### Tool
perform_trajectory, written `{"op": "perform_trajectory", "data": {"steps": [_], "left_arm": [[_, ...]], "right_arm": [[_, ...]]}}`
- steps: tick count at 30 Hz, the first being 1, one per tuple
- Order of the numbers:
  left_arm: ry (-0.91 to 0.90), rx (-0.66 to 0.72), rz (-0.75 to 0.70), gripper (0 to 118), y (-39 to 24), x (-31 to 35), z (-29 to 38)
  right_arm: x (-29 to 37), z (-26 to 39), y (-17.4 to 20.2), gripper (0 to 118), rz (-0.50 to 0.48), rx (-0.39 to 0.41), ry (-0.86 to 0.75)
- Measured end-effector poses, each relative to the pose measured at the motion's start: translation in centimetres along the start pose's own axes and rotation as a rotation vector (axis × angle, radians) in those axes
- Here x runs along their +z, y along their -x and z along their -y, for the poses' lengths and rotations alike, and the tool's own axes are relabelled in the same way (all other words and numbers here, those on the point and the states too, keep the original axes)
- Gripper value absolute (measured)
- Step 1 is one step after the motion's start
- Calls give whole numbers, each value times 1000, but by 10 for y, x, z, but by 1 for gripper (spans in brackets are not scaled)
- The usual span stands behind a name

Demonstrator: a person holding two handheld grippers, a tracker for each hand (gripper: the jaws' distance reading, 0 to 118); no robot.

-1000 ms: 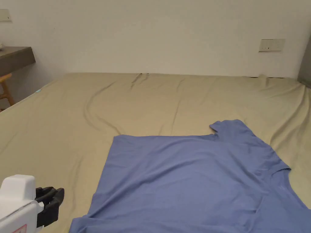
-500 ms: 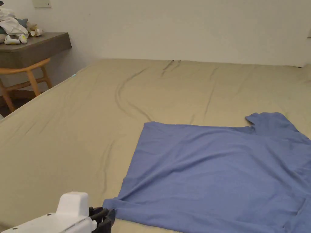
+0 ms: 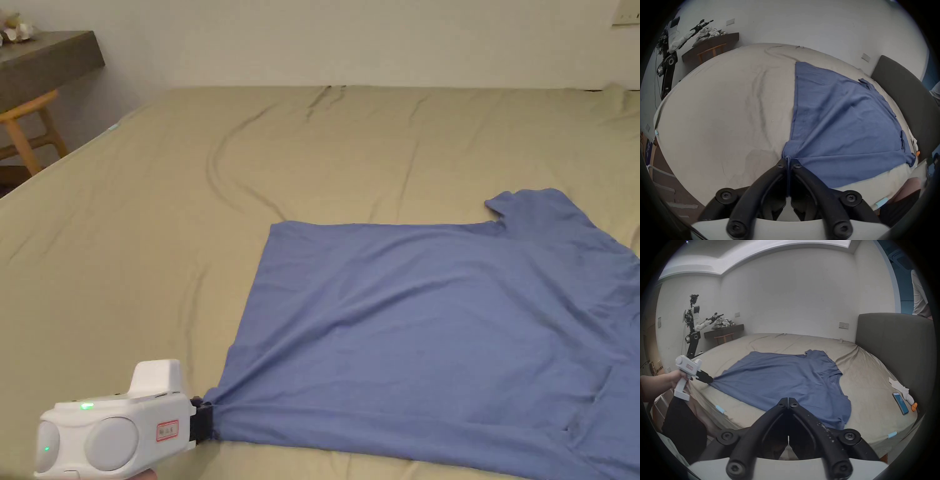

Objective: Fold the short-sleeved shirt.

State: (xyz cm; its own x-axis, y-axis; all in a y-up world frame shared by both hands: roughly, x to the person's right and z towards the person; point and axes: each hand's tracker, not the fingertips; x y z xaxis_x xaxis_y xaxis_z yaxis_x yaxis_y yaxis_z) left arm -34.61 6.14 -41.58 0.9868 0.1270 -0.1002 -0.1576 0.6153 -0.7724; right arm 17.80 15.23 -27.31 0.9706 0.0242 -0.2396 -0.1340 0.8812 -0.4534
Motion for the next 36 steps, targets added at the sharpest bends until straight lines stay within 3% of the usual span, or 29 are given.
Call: {"op": "perform_trajectory", "data": {"steps": [8,10,11,14,15,17,19,20,22,23,31,36], "left_arm": [[-92,-8,54,1,2,48,-14],[-101,-19,61,1,-2,58,-17],[-105,-26,66,1,-3,60,-17],[-109,-48,69,1,-8,62,-20],[-113,-53,66,1,-11,63,-20],[-111,-56,61,1,-14,61,-20],[-104,-61,56,1,-16,58,-21],[-101,-66,53,1,-18,58,-21],[-99,-78,46,1,-16,56,-21],[-92,-82,47,1,-16,55,-21],[-75,-106,59,1,-15,65,-31],[-38,-64,103,1,-7,62,-80]], "right_arm": [[-23,-4,-84,5,176,52,202],[-41,-5,-107,43,179,25,318],[-48,-5,-115,69,176,20,324],[-76,0,-133,87,122,-12,411],[-84,4,-139,98,95,-27,450],[-103,8,-138,99,92,-20,514],[-118,14,-129,90,77,82,562],[-122,17,-124,78,63,98,597],[-129,24,-118,27,30,65,639],[-128,28,-116,14,4,44,646],[-93,-9,-112,9,28,81,540],[-100,-65,-127,9,16,118,547]]}}
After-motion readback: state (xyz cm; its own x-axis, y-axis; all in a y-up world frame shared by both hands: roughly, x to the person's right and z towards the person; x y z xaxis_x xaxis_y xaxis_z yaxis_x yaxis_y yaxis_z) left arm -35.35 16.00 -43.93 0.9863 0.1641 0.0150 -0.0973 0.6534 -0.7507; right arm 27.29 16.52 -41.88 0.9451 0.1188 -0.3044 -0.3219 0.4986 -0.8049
